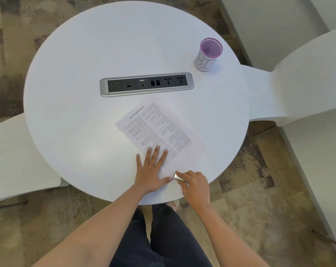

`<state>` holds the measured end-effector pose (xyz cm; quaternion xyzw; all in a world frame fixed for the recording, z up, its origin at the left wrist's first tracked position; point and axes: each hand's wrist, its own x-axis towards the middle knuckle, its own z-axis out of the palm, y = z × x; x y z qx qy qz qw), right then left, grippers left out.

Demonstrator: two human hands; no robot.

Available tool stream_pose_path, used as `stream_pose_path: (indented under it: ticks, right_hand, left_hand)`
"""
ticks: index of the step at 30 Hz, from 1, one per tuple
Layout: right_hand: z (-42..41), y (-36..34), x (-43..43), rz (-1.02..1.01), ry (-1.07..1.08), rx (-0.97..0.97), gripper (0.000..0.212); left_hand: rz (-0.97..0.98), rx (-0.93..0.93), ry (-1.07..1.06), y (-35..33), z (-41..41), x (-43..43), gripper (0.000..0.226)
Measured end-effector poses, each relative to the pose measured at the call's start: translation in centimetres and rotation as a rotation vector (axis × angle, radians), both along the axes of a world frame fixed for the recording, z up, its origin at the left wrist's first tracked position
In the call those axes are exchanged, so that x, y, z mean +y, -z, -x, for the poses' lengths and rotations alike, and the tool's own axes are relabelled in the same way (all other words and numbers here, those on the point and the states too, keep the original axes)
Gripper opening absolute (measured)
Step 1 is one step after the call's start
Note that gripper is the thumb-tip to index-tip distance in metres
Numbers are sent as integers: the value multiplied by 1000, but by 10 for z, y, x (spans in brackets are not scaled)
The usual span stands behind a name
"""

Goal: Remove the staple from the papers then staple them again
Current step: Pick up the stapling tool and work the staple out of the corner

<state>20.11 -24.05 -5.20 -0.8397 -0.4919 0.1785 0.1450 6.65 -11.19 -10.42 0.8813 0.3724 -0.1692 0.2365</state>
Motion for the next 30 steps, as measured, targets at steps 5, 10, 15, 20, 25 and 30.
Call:
stream_pose_path:
  ticks: [5,10,15,20,25,30]
  right_hand:
    - [2,1,1,-27,-15,2,23]
    - [4,2,4,-27,-42,17,24]
    - [8,4,4,-24,-37,18,27]
    - [14,7,2,-45,-6,40,26]
    - [16,9,3,-51,68,109,26]
    - [7,11,7,-35,74,212,27]
  left_hand:
    - [36,4,-15,2,-3,2,108]
    - [41,27,-20,1,-8,3,110]
    - [66,18,-25,-1,-8,2,111]
    - [62,31,-26,-2,-10,1,110]
    - [64,28,-27,-2,-9,2,113]
    - [72,27,-24,-2,-9,3,113]
